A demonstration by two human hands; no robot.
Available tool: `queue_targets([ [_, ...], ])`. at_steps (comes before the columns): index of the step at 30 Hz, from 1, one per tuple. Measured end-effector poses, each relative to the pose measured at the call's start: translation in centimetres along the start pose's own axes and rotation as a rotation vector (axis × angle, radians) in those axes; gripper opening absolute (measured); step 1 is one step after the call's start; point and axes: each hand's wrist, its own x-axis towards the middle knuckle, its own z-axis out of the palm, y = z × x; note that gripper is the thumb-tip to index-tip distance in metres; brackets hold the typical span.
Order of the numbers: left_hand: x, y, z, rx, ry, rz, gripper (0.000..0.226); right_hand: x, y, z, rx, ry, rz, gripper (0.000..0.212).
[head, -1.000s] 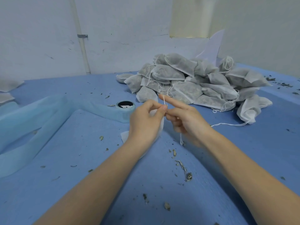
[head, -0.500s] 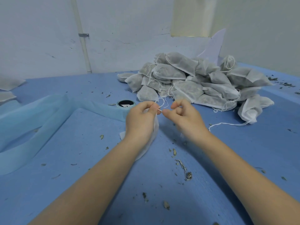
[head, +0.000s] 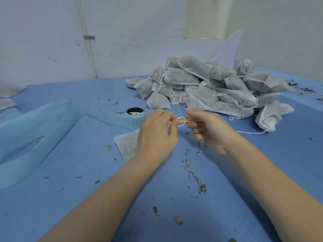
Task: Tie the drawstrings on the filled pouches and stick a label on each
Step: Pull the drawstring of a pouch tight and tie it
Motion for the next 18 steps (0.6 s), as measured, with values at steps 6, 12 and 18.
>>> queue_targets([
  [6, -0.6, -0.1, 0.5, 0.063, 0.033, -0.058, 0.013, -0.1, 0.9, 0.3, -0.153, 0.032, -0.093, 0.008],
  [12, 0.0, -0.1, 0.3, -0.143, -0.016, -0.326, 0.014, -0.4, 0.8, 1.0, 0.078, -0.049, 0.018, 0.008],
  [18, -0.6, -0.3, 0.3, -0.056, -0.107, -0.108, 0.013, -0.5, 0.7, 1.2, 0.544, -0.222, 0.241, 0.013],
])
